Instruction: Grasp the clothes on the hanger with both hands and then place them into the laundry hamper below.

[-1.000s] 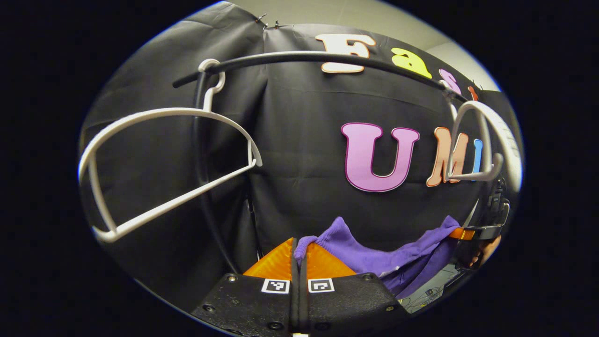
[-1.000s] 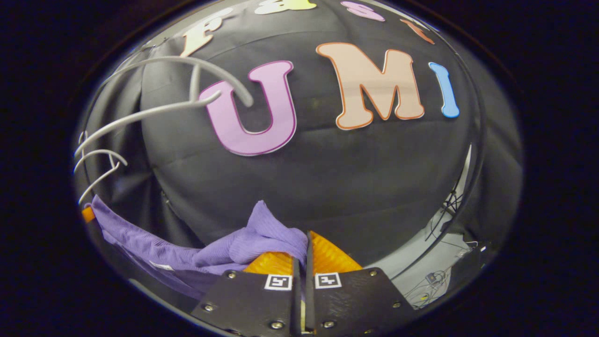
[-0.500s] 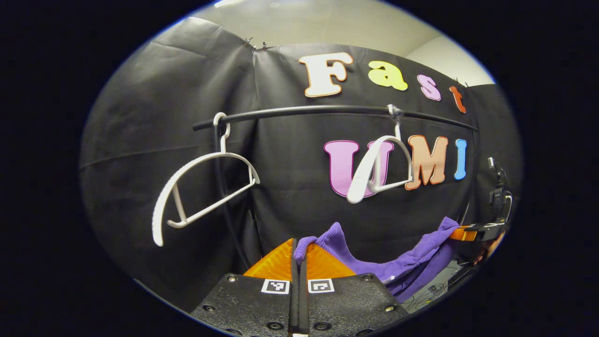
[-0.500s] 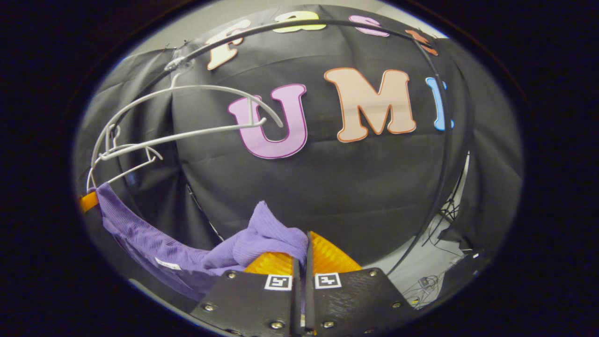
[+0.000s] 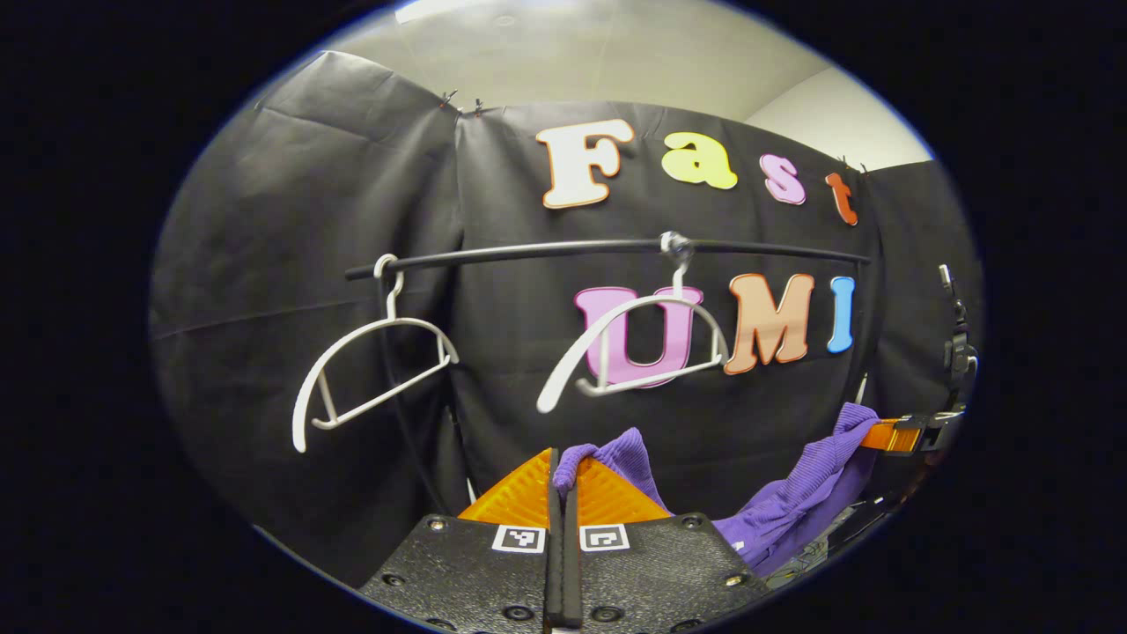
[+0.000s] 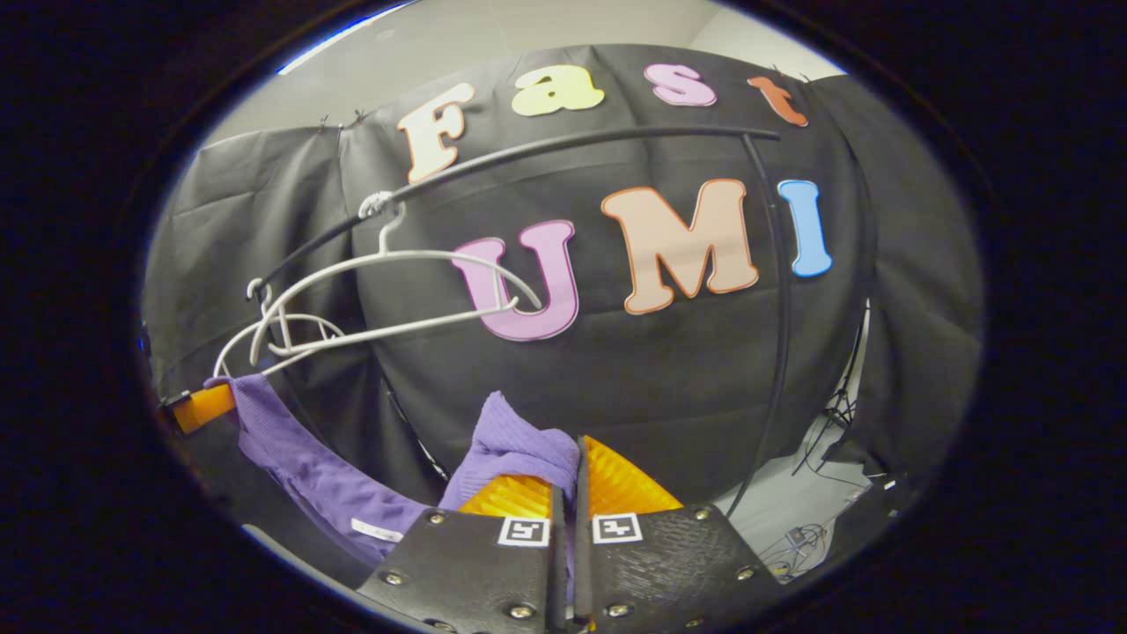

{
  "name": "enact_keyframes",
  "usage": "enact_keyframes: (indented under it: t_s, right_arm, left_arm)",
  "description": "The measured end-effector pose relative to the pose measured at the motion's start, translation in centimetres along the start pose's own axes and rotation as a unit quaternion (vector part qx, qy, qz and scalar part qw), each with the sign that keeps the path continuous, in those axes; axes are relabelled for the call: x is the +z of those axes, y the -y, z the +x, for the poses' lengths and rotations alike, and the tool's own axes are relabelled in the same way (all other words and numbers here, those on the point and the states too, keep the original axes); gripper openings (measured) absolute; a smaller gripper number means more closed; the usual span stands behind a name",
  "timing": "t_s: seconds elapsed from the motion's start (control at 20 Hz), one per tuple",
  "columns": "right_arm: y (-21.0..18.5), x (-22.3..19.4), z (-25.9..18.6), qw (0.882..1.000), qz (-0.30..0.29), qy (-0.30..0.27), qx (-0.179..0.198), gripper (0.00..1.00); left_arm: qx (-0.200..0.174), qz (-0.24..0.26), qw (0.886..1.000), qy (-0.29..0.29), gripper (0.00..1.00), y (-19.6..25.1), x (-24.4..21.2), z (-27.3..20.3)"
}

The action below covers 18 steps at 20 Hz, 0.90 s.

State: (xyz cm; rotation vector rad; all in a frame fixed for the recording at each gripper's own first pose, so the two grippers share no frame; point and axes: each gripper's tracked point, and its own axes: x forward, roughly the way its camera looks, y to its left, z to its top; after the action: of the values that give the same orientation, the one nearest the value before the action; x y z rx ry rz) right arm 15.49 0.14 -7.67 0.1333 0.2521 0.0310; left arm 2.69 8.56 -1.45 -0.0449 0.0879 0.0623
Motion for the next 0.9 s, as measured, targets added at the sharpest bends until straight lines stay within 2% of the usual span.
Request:
enact_keyframes:
  t_s: [0.3, 0.5, 0.9]
  right_arm:
    - [-0.6, 3.3, -2.1, 0.999, 0.021, 0.033, 0.006, 0.04]
    - [-0.9, 4.7, -1.9, 0.999, 0.020, 0.042, 0.001, 0.04]
    - [-2.6, 5.8, 0.6, 0.999, 0.014, 0.042, 0.009, 0.04]
  left_arm:
    - [-0.061, 0.005, 0.998, 0.024, 0.00, 6.7, 2.4, 0.6]
    - [-0.095, 0.004, 0.995, 0.031, 0.00, 10.0, 3.4, 2.0]
    - [-0.128, -0.017, 0.991, 0.044, 0.00, 14.2, 3.8, 6.6]
